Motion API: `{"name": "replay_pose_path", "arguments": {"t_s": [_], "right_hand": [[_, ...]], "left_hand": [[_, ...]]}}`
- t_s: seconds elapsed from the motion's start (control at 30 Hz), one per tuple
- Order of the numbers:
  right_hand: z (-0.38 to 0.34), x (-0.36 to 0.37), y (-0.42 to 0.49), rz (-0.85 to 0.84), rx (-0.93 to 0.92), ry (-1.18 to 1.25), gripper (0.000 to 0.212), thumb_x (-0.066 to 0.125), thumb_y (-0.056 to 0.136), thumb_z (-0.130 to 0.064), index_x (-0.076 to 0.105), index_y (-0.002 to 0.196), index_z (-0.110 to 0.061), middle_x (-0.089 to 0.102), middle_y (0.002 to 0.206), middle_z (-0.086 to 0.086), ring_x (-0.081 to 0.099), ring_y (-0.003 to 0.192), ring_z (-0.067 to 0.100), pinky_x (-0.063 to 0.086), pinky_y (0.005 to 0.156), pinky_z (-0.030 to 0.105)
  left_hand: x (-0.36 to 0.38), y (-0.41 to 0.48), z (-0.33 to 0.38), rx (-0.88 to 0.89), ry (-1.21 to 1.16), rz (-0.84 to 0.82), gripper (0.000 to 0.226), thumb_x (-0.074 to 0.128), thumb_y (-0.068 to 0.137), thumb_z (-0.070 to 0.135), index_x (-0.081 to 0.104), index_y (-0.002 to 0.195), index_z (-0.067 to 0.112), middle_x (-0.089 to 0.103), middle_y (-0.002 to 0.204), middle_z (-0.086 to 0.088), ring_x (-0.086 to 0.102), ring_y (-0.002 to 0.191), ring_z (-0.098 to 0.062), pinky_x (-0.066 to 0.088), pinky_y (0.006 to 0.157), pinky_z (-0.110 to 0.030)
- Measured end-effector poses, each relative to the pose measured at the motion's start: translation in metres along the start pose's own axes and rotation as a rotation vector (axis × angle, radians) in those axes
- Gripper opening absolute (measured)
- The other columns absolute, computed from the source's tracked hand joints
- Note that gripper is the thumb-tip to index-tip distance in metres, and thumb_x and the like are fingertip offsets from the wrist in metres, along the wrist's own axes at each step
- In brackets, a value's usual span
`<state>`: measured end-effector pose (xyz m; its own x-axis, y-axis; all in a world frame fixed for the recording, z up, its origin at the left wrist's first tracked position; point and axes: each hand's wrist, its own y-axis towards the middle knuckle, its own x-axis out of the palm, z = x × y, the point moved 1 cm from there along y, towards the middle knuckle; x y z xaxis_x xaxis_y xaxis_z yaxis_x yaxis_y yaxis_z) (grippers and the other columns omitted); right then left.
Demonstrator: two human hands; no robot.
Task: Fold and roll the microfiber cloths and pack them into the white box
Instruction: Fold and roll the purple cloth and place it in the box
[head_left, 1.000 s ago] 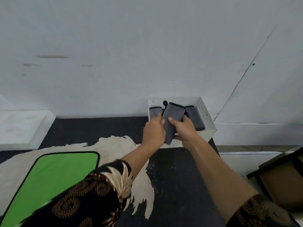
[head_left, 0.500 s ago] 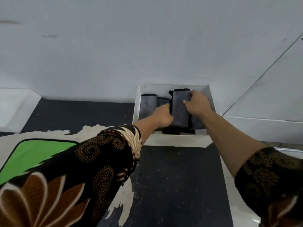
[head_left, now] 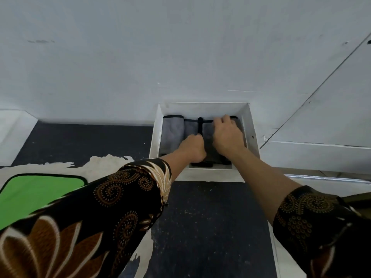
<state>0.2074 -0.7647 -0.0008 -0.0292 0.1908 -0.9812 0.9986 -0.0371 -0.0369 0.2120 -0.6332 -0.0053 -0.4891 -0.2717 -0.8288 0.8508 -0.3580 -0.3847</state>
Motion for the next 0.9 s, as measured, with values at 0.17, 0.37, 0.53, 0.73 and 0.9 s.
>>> {"name": "replay_pose_path", "arguments": {"t_s": [0.17,0.37,0.53,0.73,0.9], "right_hand": [[-0.006,0.001,-0.009,-0.353,-0.063,-0.075,0.045,0.056,0.092,-0.022,0.045,0.134,-0.009,0.037,0.139,0.017,0.033,0.13,0.04,0.043,0.098,0.051],[-0.02,-0.019,-0.025,-0.246,0.025,0.098,0.049,0.057,0.093,-0.026,0.042,0.136,-0.009,0.041,0.141,0.017,0.039,0.128,0.038,0.043,0.1,0.05],[-0.06,-0.034,-0.058,-0.037,0.07,0.237,0.051,0.06,0.093,-0.031,0.044,0.137,-0.01,0.049,0.135,0.017,0.046,0.124,0.035,0.045,0.098,0.046],[-0.149,-0.038,-0.121,0.193,0.063,0.26,0.04,0.061,0.093,-0.031,0.051,0.127,-0.011,0.055,0.124,0.012,0.052,0.113,0.031,0.048,0.089,0.042],[-0.239,-0.01,-0.177,0.226,0.119,0.337,0.038,0.065,0.09,-0.027,0.054,0.124,-0.016,0.057,0.122,0.007,0.054,0.111,0.027,0.048,0.09,0.038]], "left_hand": [[-0.012,-0.019,-0.008,0.047,0.049,0.075,0.01,0.057,0.086,0.015,0.057,0.095,0.011,0.063,0.099,-0.012,0.061,0.088,-0.029,0.054,0.072,-0.042],[-0.035,-0.065,-0.03,0.063,0.129,0.195,0.036,0.056,0.094,0.026,0.053,0.127,0.012,0.053,0.125,-0.012,0.052,0.113,-0.033,0.048,0.092,-0.043],[-0.045,-0.113,-0.052,0.107,0.236,0.306,0.044,0.055,0.096,0.031,0.047,0.137,0.018,0.049,0.135,-0.008,0.047,0.119,-0.031,0.044,0.1,-0.044],[-0.055,-0.179,-0.102,0.14,0.269,0.358,0.055,0.053,0.096,0.034,0.038,0.147,0.019,0.041,0.146,-0.005,0.04,0.13,-0.029,0.037,0.105,-0.043],[-0.059,-0.246,-0.182,0.119,0.266,0.335,0.057,0.052,0.096,0.036,0.035,0.148,0.021,0.037,0.148,-0.005,0.037,0.132,-0.029,0.035,0.105,-0.043]]}}
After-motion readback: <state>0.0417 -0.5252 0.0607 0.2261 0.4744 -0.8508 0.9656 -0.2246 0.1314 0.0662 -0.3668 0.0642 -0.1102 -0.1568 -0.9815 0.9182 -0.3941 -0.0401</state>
